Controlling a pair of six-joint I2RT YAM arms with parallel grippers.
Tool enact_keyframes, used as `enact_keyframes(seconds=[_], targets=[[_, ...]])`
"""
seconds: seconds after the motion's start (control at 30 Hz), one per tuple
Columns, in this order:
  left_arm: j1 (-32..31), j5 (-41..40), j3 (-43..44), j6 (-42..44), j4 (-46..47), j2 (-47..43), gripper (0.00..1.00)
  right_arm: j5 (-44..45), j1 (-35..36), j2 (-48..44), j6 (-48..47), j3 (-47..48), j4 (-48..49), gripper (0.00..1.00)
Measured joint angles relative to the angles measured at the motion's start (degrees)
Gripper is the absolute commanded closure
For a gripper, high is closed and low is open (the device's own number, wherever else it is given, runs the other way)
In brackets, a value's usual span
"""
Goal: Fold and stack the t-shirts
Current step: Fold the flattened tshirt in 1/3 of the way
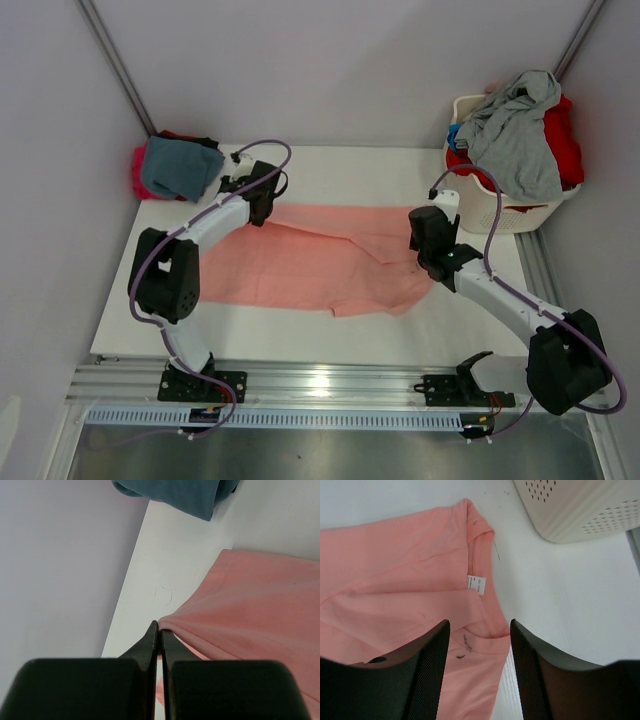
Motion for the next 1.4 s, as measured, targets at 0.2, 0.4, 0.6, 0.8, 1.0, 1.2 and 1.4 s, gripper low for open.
enact_keyframes(seconds=[0.2,0.4,0.6,0.8,1.0,1.2,1.4], targets=[[-0.02,-0.35,0.04,-7.54,-6.78,0.07,0.99,-2.45,0.00,0.00,1.57,-0.87,0.70,0.44],[-0.02,0.26,1.36,-17.68,-16.46,3.39,0.99,-3.32,0.00,0.00,1.81,-0.85,1.11,0.44],[-0.02,5.18,1.68,-24.02,-21.53,7.48,0.93,-3.74,0.00,0.00,1.66,-0.72,1.14,0.44],[0.00,8.55,1.66,-26.49,-22.67,7.48,0.88,-4.20,0.00,0.00,1.38,-0.42,1.27,0.44],[0.00,9.94,1.62,-28.41,-24.52,7.48,0.18,-4.70,0.00,0.00,1.25,-0.39,1.29,0.44],[0.00,10.47,1.60,-31.08,-26.36,7.48,0.01,-5.16,0.00,0.00,1.18,-0.39,1.29,0.44],[1.11,17.62,1.55,-30.99,-25.11,6.45,0.04,-5.90,0.00,-0.02,1.18,-0.39,1.27,0.45]])
